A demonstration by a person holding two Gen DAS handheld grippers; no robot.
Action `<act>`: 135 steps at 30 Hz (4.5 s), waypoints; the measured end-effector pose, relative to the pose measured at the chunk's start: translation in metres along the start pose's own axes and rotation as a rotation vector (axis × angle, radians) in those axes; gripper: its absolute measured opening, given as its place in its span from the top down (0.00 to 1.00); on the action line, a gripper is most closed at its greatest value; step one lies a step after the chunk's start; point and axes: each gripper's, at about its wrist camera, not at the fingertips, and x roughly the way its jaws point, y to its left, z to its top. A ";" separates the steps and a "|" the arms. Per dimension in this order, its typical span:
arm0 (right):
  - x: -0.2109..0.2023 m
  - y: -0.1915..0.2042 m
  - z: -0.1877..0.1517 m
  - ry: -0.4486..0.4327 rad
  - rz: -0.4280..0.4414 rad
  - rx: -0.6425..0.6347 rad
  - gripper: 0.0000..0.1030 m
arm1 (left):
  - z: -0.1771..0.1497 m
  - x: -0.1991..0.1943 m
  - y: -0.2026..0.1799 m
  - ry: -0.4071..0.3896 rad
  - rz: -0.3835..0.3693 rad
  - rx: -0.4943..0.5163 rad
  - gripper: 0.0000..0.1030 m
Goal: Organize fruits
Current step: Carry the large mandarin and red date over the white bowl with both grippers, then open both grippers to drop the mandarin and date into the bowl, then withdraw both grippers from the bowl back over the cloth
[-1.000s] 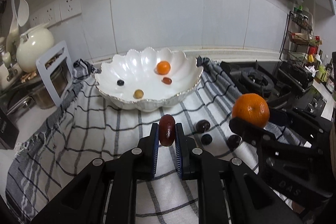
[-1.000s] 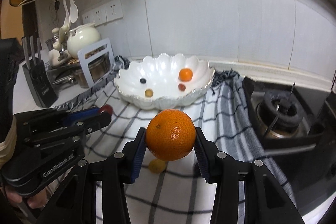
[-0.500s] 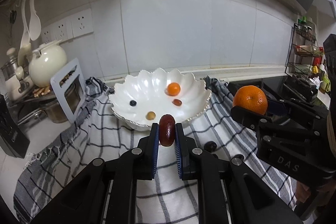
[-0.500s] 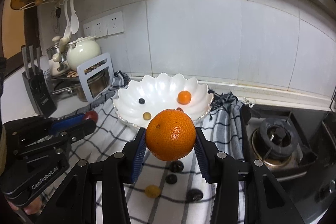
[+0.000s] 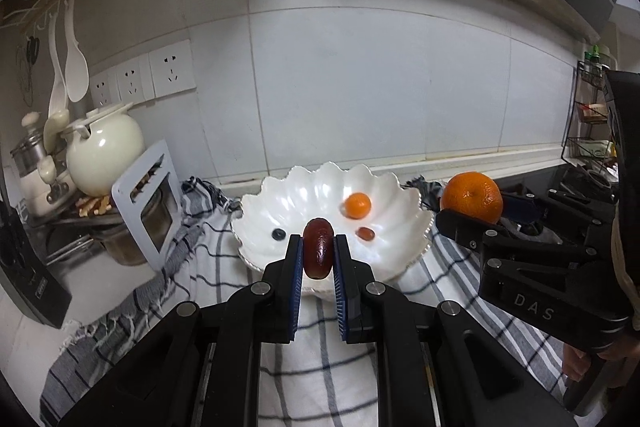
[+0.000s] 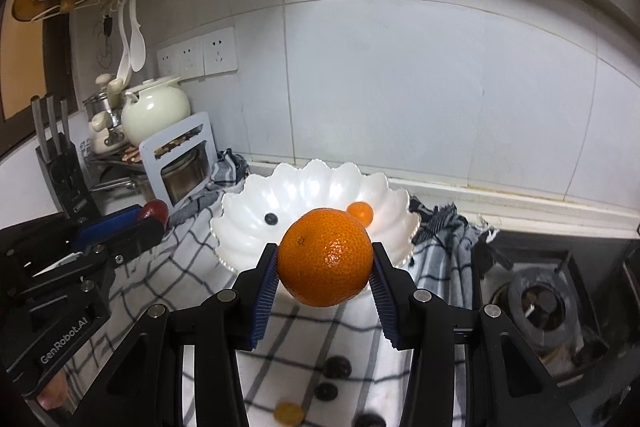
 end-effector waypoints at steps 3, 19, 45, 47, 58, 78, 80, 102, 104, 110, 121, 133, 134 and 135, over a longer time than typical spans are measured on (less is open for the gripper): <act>0.009 0.000 0.009 -0.001 -0.001 -0.012 0.56 | 0.007 0.008 0.005 -0.002 0.002 -0.008 0.84; 0.061 -0.006 0.049 0.017 -0.026 -0.044 0.56 | 0.041 0.068 0.024 0.059 -0.007 -0.053 0.84; 0.173 -0.042 0.056 0.334 -0.006 -0.049 0.56 | 0.060 0.186 0.013 0.275 -0.029 -0.026 0.84; 0.180 -0.043 0.055 0.356 -0.005 -0.051 0.56 | 0.057 0.197 0.014 0.300 -0.037 -0.038 0.84; 0.208 -0.047 0.045 0.450 0.011 -0.062 0.56 | 0.042 0.235 0.017 0.409 -0.045 -0.068 0.84; 0.184 -0.051 0.051 0.381 -0.030 -0.085 0.48 | 0.053 0.202 0.026 0.364 0.094 -0.065 0.36; 0.173 -0.052 0.052 0.356 -0.043 -0.088 0.46 | 0.054 0.190 0.026 0.348 0.108 -0.062 0.30; 0.021 -0.050 0.046 0.073 -0.051 -0.057 0.41 | 0.062 0.041 -0.011 0.102 0.179 -0.039 0.13; 0.008 -0.051 0.043 0.052 -0.052 -0.060 0.41 | 0.061 0.028 -0.016 0.084 0.180 -0.042 0.13; -0.029 -0.052 0.029 0.002 -0.044 -0.068 0.41 | 0.052 -0.008 -0.030 0.031 0.192 -0.043 0.12; -0.074 -0.048 0.000 -0.057 -0.033 -0.088 0.41 | 0.025 -0.053 -0.055 -0.002 0.202 -0.042 0.11; -0.098 -0.050 -0.036 -0.056 0.001 -0.104 0.41 | -0.005 -0.073 -0.080 0.007 0.196 -0.022 0.11; -0.098 -0.050 -0.039 -0.054 0.003 -0.104 0.41 | -0.007 -0.073 -0.081 0.009 0.197 -0.020 0.11; -0.099 -0.051 -0.041 -0.051 0.006 -0.105 0.41 | -0.009 -0.074 -0.083 0.011 0.200 -0.017 0.11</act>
